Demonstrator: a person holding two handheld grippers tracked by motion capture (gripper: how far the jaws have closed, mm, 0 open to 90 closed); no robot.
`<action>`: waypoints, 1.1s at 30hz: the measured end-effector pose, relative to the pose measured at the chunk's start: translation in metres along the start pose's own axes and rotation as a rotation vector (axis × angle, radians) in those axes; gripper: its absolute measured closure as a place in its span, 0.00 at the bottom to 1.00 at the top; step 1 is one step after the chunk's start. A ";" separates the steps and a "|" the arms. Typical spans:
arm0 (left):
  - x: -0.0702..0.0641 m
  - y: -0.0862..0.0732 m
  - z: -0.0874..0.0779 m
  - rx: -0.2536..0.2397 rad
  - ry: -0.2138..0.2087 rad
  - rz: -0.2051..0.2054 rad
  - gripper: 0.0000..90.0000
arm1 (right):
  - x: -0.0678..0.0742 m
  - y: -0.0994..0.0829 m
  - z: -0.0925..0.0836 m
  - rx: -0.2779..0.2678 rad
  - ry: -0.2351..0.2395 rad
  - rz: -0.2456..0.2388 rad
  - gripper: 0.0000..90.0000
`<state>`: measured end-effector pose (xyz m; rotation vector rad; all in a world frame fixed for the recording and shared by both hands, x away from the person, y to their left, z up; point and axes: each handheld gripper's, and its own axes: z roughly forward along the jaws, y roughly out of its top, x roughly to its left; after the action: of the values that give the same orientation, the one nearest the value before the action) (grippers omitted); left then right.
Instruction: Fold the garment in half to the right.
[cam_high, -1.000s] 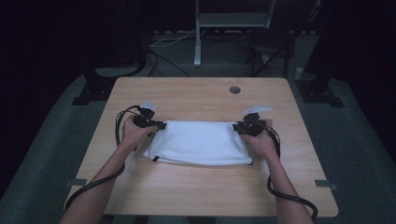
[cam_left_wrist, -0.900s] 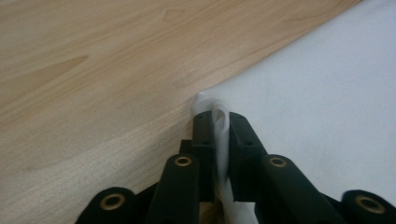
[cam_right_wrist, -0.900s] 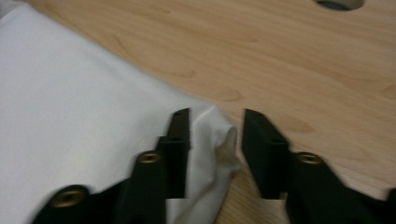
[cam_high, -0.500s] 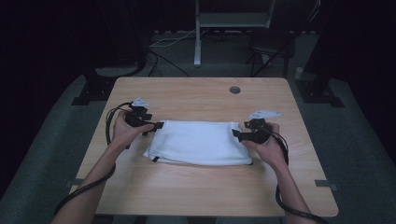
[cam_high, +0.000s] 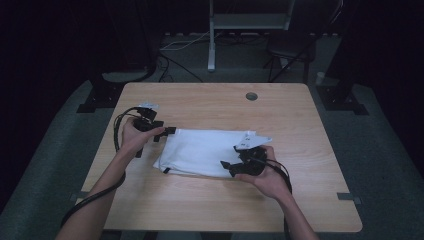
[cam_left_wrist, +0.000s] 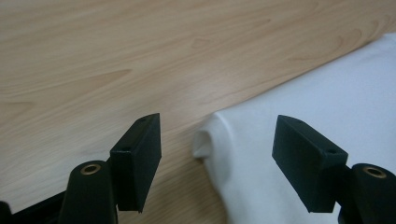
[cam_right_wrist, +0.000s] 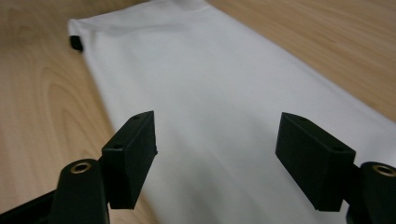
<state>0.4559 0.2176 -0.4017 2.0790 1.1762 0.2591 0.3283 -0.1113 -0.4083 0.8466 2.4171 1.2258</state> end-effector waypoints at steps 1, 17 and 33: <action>0.000 0.001 0.004 0.008 -0.001 -0.008 0.40 | 0.004 0.001 0.002 0.002 0.008 -0.008 0.31; -0.001 0.006 0.031 0.095 -0.021 -0.073 0.63 | 0.029 0.011 0.012 0.003 0.080 -0.065 0.31; -0.012 0.011 0.015 0.105 -0.054 -0.099 0.93 | 0.060 0.040 0.053 0.036 0.158 -0.139 0.31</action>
<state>0.4633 0.1967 -0.4031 2.0970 1.2801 0.0951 0.3231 -0.0221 -0.4070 0.5993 2.5801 1.2425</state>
